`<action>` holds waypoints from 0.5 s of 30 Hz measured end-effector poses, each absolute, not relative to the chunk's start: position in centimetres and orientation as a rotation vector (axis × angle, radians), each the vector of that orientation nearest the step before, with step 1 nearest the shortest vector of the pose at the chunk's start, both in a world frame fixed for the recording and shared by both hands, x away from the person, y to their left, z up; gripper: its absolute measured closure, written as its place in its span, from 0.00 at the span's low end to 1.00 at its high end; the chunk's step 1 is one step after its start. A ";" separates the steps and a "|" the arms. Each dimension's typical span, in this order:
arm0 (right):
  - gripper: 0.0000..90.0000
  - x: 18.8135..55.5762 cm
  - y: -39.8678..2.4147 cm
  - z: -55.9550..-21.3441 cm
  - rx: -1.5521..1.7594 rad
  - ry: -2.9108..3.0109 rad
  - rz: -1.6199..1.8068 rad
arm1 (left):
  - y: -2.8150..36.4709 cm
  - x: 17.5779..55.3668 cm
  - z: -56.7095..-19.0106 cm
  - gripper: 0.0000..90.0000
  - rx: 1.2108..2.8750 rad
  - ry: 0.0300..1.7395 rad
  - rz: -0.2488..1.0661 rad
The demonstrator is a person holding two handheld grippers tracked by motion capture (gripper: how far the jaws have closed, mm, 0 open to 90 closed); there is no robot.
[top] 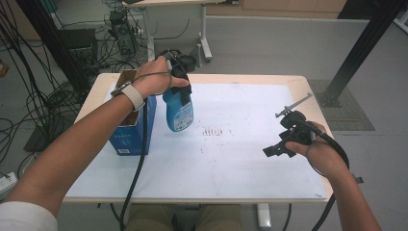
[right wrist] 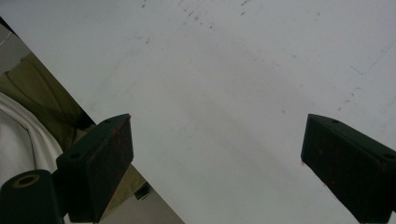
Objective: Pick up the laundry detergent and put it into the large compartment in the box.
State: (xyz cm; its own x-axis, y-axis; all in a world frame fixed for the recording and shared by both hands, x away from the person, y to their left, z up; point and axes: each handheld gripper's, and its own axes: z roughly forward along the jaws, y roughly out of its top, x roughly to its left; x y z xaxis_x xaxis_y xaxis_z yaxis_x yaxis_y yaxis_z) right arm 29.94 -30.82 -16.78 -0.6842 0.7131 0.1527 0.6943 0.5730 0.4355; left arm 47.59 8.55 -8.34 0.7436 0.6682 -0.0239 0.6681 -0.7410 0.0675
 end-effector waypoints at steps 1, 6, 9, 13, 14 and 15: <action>0.10 29.9 -30.8 -16.7 1.228 2.750 0.734 | 8.6 47.5 -8.0 0.42 2.863 1.106 0.002; 0.10 30.0 -30.5 -16.5 1.222 2.745 0.734 | 8.6 46.9 -6.3 0.42 2.841 1.160 -0.008; 0.10 30.0 -30.3 -16.4 1.214 2.747 0.733 | 8.5 46.7 -5.5 0.42 2.842 1.173 -0.010; 0.10 30.1 -29.8 -16.0 1.200 2.746 0.729 | 9.0 46.4 -4.1 0.42 2.810 1.211 -0.026; 0.10 30.1 -29.7 -15.8 1.188 2.746 0.733 | 9.0 46.0 -3.4 0.42 2.807 1.224 -0.026; 0.10 30.1 -29.7 -15.8 1.188 2.746 0.733 | 9.0 46.0 -3.4 0.42 2.807 1.224 -0.026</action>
